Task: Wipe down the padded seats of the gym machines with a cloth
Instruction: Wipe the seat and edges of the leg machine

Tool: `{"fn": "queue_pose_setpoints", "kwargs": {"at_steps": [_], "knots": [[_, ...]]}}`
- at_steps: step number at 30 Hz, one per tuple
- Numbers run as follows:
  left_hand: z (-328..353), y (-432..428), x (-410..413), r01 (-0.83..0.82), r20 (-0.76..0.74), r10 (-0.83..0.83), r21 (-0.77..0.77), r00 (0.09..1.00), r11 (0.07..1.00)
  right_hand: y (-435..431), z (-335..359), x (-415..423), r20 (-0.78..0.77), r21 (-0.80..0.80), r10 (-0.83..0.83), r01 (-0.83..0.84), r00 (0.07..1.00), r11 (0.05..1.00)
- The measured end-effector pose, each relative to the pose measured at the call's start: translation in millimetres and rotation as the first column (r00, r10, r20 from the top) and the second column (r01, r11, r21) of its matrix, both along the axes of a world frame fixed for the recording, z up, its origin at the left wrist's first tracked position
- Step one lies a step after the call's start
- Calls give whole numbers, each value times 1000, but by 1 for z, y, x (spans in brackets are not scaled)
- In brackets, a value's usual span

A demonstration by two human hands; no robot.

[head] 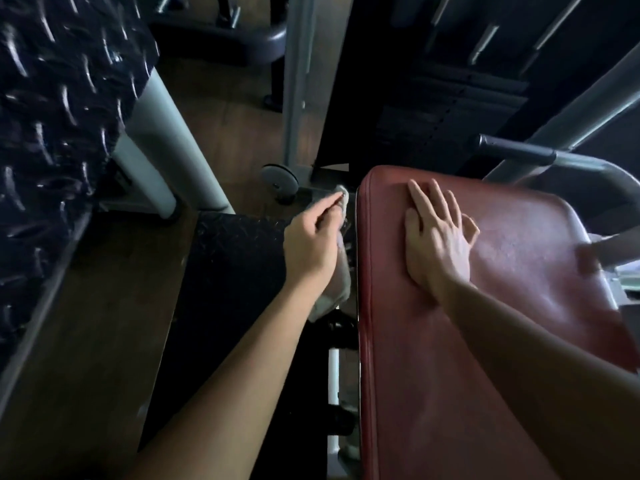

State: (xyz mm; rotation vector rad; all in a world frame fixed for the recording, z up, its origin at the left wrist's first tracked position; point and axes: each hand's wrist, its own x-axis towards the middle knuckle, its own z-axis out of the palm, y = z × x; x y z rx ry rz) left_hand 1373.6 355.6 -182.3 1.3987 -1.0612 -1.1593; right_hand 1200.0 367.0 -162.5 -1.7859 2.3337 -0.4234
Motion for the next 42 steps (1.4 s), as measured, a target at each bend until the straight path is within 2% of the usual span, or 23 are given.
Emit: {"fn": "queue_pose_setpoints", "kwargs": {"at_steps": [3,6,8,9,11,15,18,25,27,29,31,37,42], "knots": [[-3,-25,-21,-24,66,24,-1,998,1000,-12,-8,-4,-64,-53,-13,10,998,999],[-6,-25,-38,-18,215,31,-63,976,998,-45,-8,-13,-73,53,-135,139,988,989],[-8,-17,-47,-1,341,40,-114,939,993,-49,-10,-16,-92,103,-163,173,982,980],[-7,-14,-49,-3,356,46,-121,933,993,-49,-10,-16,-94,92,-157,165,983,982],[-12,-17,-50,-20,321,46,-82,946,996,-49,-9,-14,-74,70,-156,161,985,984],[-19,-26,-41,37,117,-42,45,992,998,-49,-10,-14,-93,72,-157,164,983,984],[-17,-29,-38,64,24,-66,83,998,994,-47,-10,-13,-74,71,-160,165,984,984],[-2,36,-25,26,-62,-18,123,998,992,-47,-9,-13,-70,67,-159,164,985,984],[-4,17,-31,42,-46,-37,96,998,994,-47,-10,-14,-72,71,-160,165,984,984],[-4,-23,-35,27,55,-32,86,998,996,-49,-10,-13,-75,73,-158,164,985,984],[-3,-41,-37,31,83,-37,70,996,997,-49,-10,-14,-69,69,-156,160,985,985],[-3,45,-19,51,25,-54,103,998,993,-49,-10,-13,-81,61,-164,169,983,984],[-5,-17,-26,45,143,-54,62,988,997,-50,-10,-13,-71,64,-167,172,983,983]]}}
